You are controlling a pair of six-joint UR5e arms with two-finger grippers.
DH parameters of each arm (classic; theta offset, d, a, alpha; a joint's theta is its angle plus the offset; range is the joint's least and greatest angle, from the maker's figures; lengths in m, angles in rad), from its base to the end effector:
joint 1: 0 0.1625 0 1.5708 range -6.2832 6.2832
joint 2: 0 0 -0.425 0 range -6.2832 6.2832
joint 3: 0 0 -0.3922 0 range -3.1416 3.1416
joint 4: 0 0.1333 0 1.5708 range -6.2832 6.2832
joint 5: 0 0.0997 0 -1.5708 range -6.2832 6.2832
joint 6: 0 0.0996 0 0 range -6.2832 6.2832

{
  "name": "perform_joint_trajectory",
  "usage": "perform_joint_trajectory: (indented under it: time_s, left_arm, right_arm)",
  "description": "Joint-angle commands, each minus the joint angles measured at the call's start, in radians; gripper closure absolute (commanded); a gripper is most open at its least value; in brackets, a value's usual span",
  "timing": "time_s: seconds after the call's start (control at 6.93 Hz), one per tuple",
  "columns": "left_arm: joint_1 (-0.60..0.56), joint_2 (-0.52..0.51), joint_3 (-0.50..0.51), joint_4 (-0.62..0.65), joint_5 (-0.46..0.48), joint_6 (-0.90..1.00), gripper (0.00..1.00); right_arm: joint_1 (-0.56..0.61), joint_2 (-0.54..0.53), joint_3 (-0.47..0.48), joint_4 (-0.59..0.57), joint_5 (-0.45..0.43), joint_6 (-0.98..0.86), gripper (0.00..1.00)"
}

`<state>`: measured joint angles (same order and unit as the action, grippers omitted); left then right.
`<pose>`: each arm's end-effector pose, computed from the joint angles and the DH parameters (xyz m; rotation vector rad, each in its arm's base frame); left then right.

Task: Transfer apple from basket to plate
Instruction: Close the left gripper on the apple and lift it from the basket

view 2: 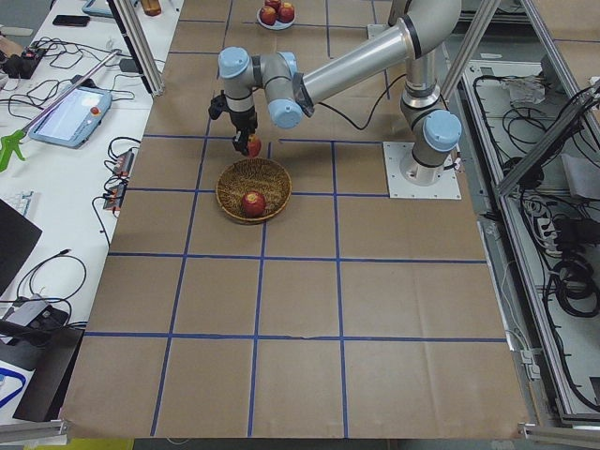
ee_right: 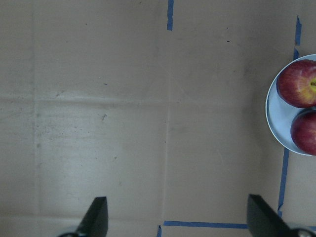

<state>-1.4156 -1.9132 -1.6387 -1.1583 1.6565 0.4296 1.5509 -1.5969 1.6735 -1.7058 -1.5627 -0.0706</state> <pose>-0.0302 -0.6143 0.3074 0.4182 3.0300 0.0346 0.1244 -0.4879 0.4637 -0.0798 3.1338 -0.0920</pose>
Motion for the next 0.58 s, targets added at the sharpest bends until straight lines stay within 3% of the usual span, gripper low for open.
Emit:
perform_joint_trajectory:
  time_s: [0.0,0.43]
  left_arm:
    - [-0.2,-0.021,0.042,-0.026,0.025,-0.282,0.72]
    - [-0.46,-0.131,0.11,-0.008,-0.053,-0.634,0.7]
  right_arm:
    - [0.0,0.0,0.0,0.0,0.0,0.0,0.0]
    - [0.0,0.0,0.0,0.0,0.001,0.0,0.0]
